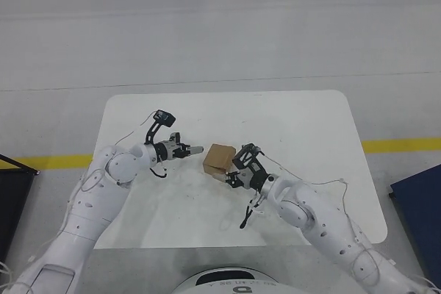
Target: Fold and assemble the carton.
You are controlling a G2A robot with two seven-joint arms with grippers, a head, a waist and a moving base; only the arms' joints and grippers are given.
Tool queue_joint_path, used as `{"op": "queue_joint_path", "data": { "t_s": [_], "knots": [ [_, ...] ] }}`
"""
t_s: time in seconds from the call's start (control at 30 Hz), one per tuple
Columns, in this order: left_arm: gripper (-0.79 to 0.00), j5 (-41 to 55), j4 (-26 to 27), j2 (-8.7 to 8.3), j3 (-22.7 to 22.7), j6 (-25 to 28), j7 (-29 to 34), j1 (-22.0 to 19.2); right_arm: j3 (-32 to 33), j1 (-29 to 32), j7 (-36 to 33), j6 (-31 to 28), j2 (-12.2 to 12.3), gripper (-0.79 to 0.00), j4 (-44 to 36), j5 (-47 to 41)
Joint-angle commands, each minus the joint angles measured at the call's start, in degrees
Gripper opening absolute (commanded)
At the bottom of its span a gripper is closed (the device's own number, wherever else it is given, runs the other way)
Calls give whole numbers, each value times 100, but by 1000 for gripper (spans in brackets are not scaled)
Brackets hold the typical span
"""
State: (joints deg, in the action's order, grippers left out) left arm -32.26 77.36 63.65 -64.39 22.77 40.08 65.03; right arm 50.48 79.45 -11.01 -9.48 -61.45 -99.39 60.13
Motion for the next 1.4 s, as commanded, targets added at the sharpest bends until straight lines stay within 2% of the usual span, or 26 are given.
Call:
{"op": "queue_joint_path", "data": {
  "t_s": [0.0,0.1,0.3,0.53,0.57,0.6,0.63,0.7,0.83,0.93,0.97,1.0,1.23,1.27,1.3,1.33,1.37],
  "knots": [
    [0,-116,-37,10,61,-81,-18,-33,-72,30,50,195,-21,0,-53,267],
    [0,-280,-63,19,164,-140,50,-58,-199,34,49,479,-71,0,-124,525],
    [0,-364,-58,36,361,-97,374,-101,-347,-64,3,650,-167,-3,-122,649],
    [0,-324,-86,68,517,-26,391,-154,-465,-196,-47,794,-280,-132,-19,659],
    [0,-319,-78,69,524,-11,382,-161,-475,-204,-44,830,-295,-188,-10,664],
    [0,-304,-72,69,525,8,373,-163,-482,-209,-48,853,-308,-317,-6,662],
    [0,-292,-69,67,520,26,372,-162,-479,-211,-38,876,-319,-394,-8,651],
    [0,-285,-57,58,495,45,373,-160,-452,-186,-2,909,-335,-437,-20,600],
    [0,-262,-24,31,408,92,342,-123,-307,-75,183,817,-359,-465,-50,100],
    [0,-262,20,11,348,112,312,-79,-126,-16,307,440,-357,-622,-25,-471],
    [0,-260,35,5,333,121,302,-63,-58,2,321,326,-353,-727,-5,-645],
    [0,-260,48,0,322,124,301,-49,3,14,318,244,-349,-785,11,-768],
    [0,-227,95,-21,286,148,298,-1,253,34,31,58,-366,-785,97,-1600],
    [0,-224,99,-23,286,158,298,1,272,-1,-38,63,-374,-714,114,-1682],
    [0,-222,98,-24,285,164,298,1,283,-21,-76,46,-382,-197,134,-1770],
    [0,-216,101,-26,281,164,296,0,293,-36,-99,-20,-388,0,151,-1873],
    [0,-207,110,-29,275,170,296,1,313,-41,-106,-238,-390,0,163,-2043]
  ]
}}
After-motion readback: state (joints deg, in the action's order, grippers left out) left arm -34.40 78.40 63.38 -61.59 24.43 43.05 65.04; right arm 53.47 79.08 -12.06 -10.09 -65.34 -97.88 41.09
